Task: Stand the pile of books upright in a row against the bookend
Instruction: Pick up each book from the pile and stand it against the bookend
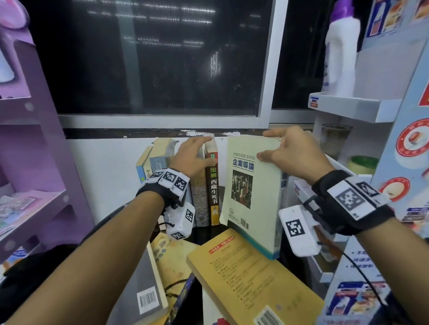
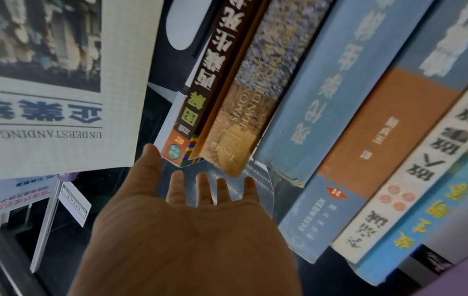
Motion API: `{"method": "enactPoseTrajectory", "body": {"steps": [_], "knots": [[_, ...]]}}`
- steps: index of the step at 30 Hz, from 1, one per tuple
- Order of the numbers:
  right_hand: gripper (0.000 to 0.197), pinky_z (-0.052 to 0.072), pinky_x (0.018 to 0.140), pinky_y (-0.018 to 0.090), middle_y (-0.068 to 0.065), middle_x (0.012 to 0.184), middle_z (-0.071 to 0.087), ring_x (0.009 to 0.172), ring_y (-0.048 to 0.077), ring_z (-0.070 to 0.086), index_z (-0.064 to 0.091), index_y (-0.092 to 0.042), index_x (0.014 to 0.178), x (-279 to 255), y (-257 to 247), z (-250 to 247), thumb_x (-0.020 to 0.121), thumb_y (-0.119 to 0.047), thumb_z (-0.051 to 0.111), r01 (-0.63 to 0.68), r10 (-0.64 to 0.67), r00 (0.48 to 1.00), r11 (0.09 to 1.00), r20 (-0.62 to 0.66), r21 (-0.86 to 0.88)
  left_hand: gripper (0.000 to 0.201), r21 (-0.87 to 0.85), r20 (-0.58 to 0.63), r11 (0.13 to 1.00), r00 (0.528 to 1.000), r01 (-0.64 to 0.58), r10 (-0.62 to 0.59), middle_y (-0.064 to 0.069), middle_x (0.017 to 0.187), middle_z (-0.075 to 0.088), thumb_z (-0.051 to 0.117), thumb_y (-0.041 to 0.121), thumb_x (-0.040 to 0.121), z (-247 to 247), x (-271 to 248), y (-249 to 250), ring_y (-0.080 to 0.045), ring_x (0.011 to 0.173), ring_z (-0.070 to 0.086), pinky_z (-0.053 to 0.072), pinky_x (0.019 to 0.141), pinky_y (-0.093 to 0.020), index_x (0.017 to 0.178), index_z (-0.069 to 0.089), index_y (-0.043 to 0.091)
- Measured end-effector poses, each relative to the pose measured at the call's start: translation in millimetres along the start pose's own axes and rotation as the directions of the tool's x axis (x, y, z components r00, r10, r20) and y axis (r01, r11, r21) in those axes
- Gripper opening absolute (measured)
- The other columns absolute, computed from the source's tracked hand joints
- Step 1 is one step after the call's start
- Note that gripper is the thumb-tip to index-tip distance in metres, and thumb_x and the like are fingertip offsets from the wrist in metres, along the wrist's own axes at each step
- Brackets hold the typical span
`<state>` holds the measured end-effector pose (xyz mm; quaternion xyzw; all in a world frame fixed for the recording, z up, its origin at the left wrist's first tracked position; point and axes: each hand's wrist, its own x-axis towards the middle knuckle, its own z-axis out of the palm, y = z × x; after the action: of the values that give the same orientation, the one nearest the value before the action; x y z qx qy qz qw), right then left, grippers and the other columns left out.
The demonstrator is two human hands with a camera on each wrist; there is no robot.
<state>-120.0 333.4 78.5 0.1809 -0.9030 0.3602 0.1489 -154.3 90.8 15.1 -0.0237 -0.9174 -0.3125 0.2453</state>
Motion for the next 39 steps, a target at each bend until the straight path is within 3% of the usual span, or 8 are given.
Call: {"method": "enactPoseTrajectory", "body": {"steps": [5,10,14,18,25,29,34,39], "knots": [[0.048,0.057,0.072,0.033,0.002,0.104,0.065,0.093,0.020,0.064,0.060,-0.018,0.126,29.4,-2.6,17.6,0.081,-0.023,0.075,0.009,-0.008,0.997,1.000,-0.080,0.007,0.072,-0.042,0.116,0.999,0.993,-0.007,0.011,0.007,0.153,0.032,0.064,0.059,0.074,11.9,5.0,-22.0,-0.017,0.140,0.032,0.024,0.115,-0.055,0.139,0.036,0.045],[0.047,0.057,0.082,0.038,0.008,0.117,0.066,0.101,0.025,0.064,0.059,-0.016,0.127,55.9,-0.7,42.5,0.083,-0.023,0.073,0.015,-0.023,0.993,0.998,-0.119,-0.063,0.068,-0.109,0.056,0.994,0.998,-0.006,0.013,0.011,0.149,0.037,0.072,0.050,0.071,21.4,8.6,-35.3,-0.015,0.137,0.037,0.028,0.112,-0.058,0.131,0.039,0.044],[0.035,0.055,0.075,0.031,0.009,0.114,0.069,0.096,0.027,0.065,0.063,-0.017,0.120,70.4,4.3,65.1,0.085,-0.021,0.068,0.007,-0.029,0.986,0.992,-0.167,-0.128,0.075,-0.174,0.100,0.984,0.995,0.024,-0.007,0.011,0.153,0.032,0.074,0.042,0.072,22.0,11.8,-43.4,-0.018,0.136,0.041,0.039,0.106,-0.054,0.137,0.037,0.036],[0.027,0.057,0.077,0.041,0.014,0.110,0.068,0.094,0.034,0.064,0.062,-0.016,0.112,79.6,11.1,84.8,0.085,-0.020,0.063,-0.031,-0.005,0.979,0.984,-0.205,-0.173,0.067,-0.181,0.070,0.983,0.997,-0.017,0.030,0.009,0.138,0.050,0.075,0.035,0.076,22.7,13.0,-47.9,-0.015,0.122,0.053,0.042,0.105,-0.047,0.133,0.040,0.034],[0.041,0.053,0.082,0.038,0.013,0.119,0.065,0.102,0.035,0.062,0.057,-0.017,0.127,86.2,23.1,116.2,0.087,-0.024,0.065,-0.065,0.050,0.977,0.996,-0.207,-0.068,0.064,-0.185,0.057,0.979,0.994,-0.081,0.092,0.006,0.139,0.049,0.074,0.033,0.079,22.3,12.6,-48.6,-0.015,0.122,0.053,0.044,0.103,-0.046,0.133,0.041,0.032],[0.046,0.055,0.085,0.047,0.015,0.116,0.066,0.100,0.036,0.062,0.057,-0.015,0.128,84.6,22.0,131.8,0.084,-0.025,0.068,-0.048,0.049,0.981,0.999,-0.186,0.012,0.068,-0.176,0.058,0.980,0.992,-0.096,0.108,0.007,0.139,0.047,0.069,0.045,0.073,23.2,12.4,-51.0,-0.014,0.121,0.053,0.045,0.103,-0.045,0.133,0.040,0.035],[0.054,0.046,0.096,0.034,0.008,0.117,0.067,0.112,0.029,0.058,0.054,-0.030,0.134,83.9,20.6,150.8,0.082,-0.033,0.065,-0.038,0.031,0.988,0.998,-0.148,-0.048,0.066,-0.147,0.032,0.979,0.988,-0.142,0.148,0.004,0.145,0.043,0.074,0.034,0.080,23.2,13.6,-53.5,-0.016,0.127,0.049,0.042,0.106,-0.044,0.137,0.041,0.028],[0.051,0.042,0.083,0.021,0.005,0.119,0.066,0.094,0.018,0.058,0.053,-0.026,0.136,83.5,15.2,145.5,0.086,-0.027,0.064,0.023,-0.023,1.000,0.996,-0.009,0.081,0.066,-0.152,0.035,0.978,0.988,-0.142,0.149,0.004,0.144,0.044,0.074,0.032,0.081,23.9,14.4,-54.2,-0.015,0.126,0.049,0.043,0.104,-0.044,0.137,0.040,0.027]]}}
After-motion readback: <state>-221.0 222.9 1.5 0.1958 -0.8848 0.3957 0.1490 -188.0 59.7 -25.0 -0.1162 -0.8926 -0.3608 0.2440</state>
